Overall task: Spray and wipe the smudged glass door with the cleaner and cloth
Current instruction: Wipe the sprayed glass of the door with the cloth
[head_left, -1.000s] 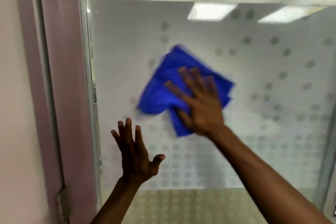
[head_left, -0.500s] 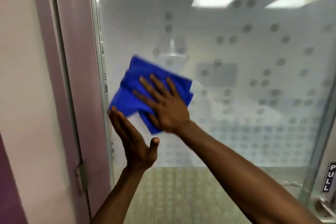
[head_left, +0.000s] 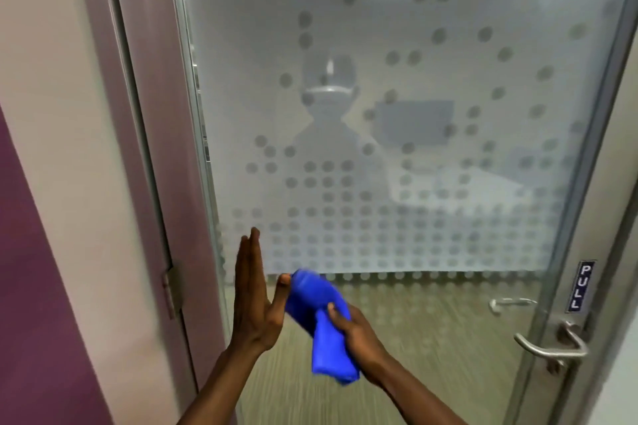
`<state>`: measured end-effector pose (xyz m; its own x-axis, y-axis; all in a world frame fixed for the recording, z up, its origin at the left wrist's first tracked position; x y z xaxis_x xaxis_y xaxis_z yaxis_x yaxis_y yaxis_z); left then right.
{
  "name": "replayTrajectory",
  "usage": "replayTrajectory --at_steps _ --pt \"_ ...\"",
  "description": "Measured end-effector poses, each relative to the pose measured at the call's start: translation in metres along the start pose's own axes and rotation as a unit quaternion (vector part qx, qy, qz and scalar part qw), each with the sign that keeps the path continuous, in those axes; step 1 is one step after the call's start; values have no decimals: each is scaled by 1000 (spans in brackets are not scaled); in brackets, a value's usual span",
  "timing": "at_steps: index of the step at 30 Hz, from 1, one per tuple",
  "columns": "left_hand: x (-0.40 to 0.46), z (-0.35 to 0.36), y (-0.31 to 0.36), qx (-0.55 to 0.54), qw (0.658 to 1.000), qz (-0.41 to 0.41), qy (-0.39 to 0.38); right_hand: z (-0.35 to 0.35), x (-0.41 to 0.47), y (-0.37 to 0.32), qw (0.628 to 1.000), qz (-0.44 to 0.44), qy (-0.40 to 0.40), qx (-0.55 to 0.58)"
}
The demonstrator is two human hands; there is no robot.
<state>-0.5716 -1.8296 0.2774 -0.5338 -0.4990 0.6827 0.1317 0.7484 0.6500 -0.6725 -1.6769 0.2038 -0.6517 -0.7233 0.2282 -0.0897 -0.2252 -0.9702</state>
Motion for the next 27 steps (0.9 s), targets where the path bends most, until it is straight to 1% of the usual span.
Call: replayTrajectory --at_steps 1,2,3,4,5,6,7,9,10,11,12,14,16,18,19,21,22,24,27 --pt "-8 3 0 -42 998 -47 -13 -2 -16 4 986 60 39 149" --pt "-16 7 -2 -88 991 -103 -21 -2 -30 7 956 102 54 269" --pt "-27 12 -2 -132 977 -166 -27 -4 -44 6 929 125 67 341" --pt "-39 19 -3 -170 958 -229 -32 -5 -57 -1 903 127 74 403" --pt "-53 30 -8 -195 936 -291 -46 -5 -71 -7 891 112 82 432" --pt "-69 42 -9 -208 913 -343 -78 -10 -80 -5 862 92 102 488" --pt "-85 53 -9 -225 887 -384 -121 -11 -89 -5 846 87 106 516" --pt "-113 76 0 -281 829 -431 -219 -16 -106 2 817 107 162 543" --pt "-124 84 9 -306 803 -442 -257 -22 -113 9 795 117 186 565" --pt "-134 91 19 -322 785 -447 -284 -24 -122 11 794 128 189 564" --pt "-140 96 26 -329 779 -446 -294 -28 -129 10 792 118 190 568" --pt "-151 107 37 -326 788 -445 -273 -39 -146 3 802 77 192 560" --pt "-159 118 41 -312 798 -453 -248 -56 -165 -1 796 41 198 571" --pt "-167 127 47 -276 814 -452 -239 -72 -183 -11 802 60 221 552" --pt "-171 133 52 -254 826 -444 -236 -85 -191 -11 810 57 234 535" --pt "-179 146 63 -231 841 -433 -228 -108 -210 -15 831 60 233 501" --pt "-182 153 68 -236 843 -429 -224 -121 -220 -14 838 78 248 479" --pt "-194 171 85 -253 830 -435 -240 -146 -249 -14 847 100 262 453" --pt "-218 204 110 -242 820 -439 -276 -182 -297 -13 877 146 301 346"
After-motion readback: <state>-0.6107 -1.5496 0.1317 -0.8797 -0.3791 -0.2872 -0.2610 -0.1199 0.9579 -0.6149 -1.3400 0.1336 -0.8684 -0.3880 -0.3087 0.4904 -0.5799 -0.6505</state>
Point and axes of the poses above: each hand's wrist, its own x-axis towards the middle knuckle, its own z-axis out of the palm, y = z × x, the point moved 4 cm from there along x, towards the middle knuckle, and after that the axes turned 5 degrees about -z, right-handed, at the moved point
